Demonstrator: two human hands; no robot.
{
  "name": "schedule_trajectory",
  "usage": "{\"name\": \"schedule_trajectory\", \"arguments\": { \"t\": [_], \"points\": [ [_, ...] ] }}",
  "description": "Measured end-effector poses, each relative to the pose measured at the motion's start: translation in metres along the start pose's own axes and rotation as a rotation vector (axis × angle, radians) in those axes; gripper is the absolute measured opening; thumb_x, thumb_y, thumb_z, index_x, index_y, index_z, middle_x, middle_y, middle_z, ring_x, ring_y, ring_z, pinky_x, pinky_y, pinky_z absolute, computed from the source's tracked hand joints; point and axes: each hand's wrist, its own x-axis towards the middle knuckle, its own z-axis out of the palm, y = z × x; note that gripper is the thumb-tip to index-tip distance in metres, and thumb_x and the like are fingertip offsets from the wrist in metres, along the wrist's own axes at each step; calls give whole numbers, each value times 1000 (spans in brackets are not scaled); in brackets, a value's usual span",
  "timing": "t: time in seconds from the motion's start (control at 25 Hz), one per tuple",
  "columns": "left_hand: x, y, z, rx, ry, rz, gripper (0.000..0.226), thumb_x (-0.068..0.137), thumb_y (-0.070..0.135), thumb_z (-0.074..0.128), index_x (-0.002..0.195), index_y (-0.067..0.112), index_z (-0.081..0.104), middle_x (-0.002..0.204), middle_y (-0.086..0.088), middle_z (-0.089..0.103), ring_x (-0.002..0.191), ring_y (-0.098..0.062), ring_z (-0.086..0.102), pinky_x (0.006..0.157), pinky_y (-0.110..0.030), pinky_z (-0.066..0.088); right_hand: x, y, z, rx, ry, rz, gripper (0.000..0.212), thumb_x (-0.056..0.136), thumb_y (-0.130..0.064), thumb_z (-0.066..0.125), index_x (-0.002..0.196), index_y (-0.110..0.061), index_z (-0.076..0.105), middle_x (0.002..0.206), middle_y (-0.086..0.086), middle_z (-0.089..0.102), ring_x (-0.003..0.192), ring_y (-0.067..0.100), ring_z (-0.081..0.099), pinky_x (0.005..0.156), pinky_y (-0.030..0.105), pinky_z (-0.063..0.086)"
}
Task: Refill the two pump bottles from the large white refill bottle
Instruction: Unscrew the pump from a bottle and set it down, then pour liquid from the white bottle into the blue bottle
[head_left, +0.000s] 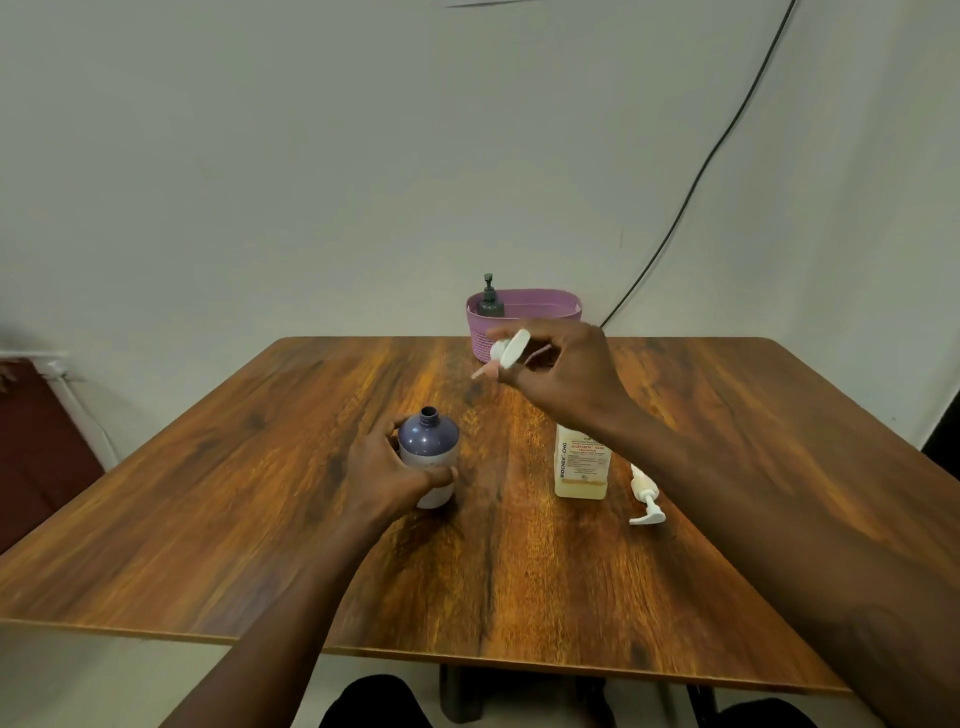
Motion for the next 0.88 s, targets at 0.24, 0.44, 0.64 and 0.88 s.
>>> {"name": "schedule_trajectory", "arguments": {
  "t": [0.24, 0.44, 0.64, 0.88],
  "points": [
    [1, -7, 6, -9, 2, -4, 88, 43, 55, 91, 120, 37, 53, 116, 11, 64, 102, -12, 63, 85, -39, 59, -47, 51, 33, -518, -525, -279, 32, 88, -15, 75, 119, -24, 74, 115, -2, 74, 105, 16, 68, 85, 37, 59],
    [-2, -8, 8, -45, -25, 18, 77, 57, 35, 97, 121, 37, 55, 112, 17, 64, 102, -1, 61, 84, -30, 56, -63, 62, 49, -736, -801, -406, 33, 95, -18, 67, 127, -24, 68, 128, 0, 68, 114, 19, 62, 83, 33, 53],
    [-4, -9, 10, -41, -22, 37, 78, 59, 36, 97, 125, 33, 55, 113, 17, 62, 101, -3, 61, 84, -29, 55, -63, 65, 56, -783, -814, -374, 39, 95, -19, 66, 133, -26, 63, 132, -1, 66, 118, 21, 60, 86, 41, 57],
    [1, -4, 11, -55, -15, 80, 79, 58, 32, 97, 127, 27, 59, 114, 16, 66, 104, -6, 64, 79, -21, 53, -46, 51, 24, -716, -404, -338, 55, 78, -25, 82, 131, -27, 65, 131, -3, 67, 126, 21, 54, 101, 39, 45]
  ]
}}
